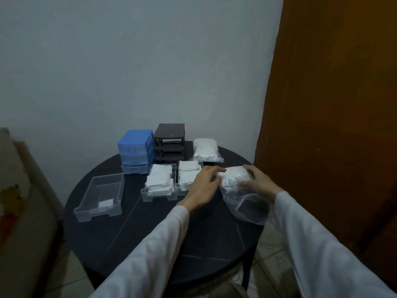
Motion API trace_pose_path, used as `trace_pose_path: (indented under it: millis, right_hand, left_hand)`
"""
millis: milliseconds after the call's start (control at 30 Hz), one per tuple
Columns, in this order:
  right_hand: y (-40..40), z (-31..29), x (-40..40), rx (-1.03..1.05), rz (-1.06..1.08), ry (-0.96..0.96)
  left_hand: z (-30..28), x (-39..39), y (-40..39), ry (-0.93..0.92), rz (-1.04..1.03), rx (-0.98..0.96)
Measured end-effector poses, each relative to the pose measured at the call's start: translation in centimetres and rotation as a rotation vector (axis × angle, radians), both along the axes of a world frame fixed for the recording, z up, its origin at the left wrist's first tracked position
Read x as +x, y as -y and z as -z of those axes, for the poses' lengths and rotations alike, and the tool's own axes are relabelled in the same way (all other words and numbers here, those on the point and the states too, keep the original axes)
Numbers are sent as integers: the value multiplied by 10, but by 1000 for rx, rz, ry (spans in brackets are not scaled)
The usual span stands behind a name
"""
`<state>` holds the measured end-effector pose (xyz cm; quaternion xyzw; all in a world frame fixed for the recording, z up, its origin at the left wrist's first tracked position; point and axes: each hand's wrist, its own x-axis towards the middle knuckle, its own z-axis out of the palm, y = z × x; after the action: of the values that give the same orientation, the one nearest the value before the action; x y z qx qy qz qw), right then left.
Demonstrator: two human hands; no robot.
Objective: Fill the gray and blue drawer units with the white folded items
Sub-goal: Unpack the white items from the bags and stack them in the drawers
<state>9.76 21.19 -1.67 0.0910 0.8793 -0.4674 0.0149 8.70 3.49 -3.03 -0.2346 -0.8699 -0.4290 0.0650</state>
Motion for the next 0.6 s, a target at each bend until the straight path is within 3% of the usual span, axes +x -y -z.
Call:
trace_pose_path:
  millis: [200, 400, 600]
  right_hand:
    - [-16, -24, 28, -142, 5, -258]
    - [-16, -47, 42, -274, -4, -378]
    - [-16, -58, 53, -382, -158, -449]
  left_hand:
    - [-23, 11, -34, 241, 95, 326]
    - [-55, 21, -39, 307, 236, 650]
    - [-66, 28, -25, 264, 328, 657]
